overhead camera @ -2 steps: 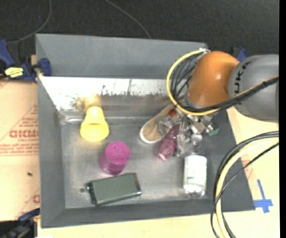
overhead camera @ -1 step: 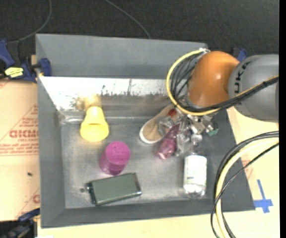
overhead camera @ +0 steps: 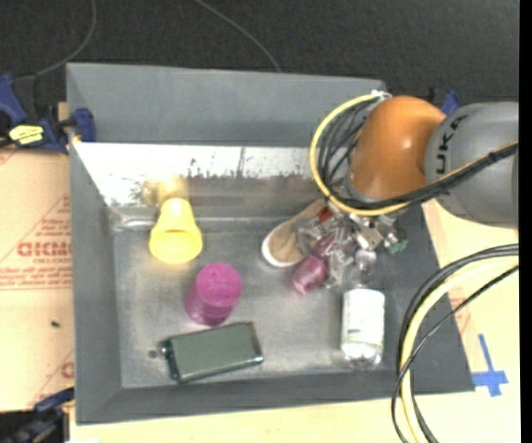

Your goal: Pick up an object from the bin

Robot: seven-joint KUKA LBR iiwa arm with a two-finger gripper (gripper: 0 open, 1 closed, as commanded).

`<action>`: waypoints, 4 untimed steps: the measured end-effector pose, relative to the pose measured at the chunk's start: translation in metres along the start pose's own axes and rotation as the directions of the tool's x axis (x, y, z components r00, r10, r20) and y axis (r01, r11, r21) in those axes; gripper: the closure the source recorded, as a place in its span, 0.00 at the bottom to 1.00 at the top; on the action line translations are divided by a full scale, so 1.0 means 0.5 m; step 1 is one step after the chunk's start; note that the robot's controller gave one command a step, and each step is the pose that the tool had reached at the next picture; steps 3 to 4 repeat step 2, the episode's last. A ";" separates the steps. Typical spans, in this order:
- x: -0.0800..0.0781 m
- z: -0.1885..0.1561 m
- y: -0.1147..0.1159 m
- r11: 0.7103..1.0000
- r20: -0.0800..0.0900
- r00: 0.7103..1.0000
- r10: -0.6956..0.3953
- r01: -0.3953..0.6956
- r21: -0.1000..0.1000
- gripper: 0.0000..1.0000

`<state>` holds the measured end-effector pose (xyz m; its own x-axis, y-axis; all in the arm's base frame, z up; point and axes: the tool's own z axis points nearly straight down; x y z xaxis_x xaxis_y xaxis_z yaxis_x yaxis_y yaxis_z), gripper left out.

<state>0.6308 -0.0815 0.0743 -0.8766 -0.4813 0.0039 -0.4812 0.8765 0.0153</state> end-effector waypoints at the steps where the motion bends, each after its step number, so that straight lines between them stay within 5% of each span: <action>1: -0.002 -0.003 0.000 1.000 0.003 1.000 0.001 -0.001 0.000 1.00; 4: -0.002 -0.003 0.000 1.000 0.003 1.000 0.001 -0.001 0.000 1.00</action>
Offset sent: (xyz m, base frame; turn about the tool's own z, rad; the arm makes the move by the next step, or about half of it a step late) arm 0.0000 0.0000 0.0000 0.0000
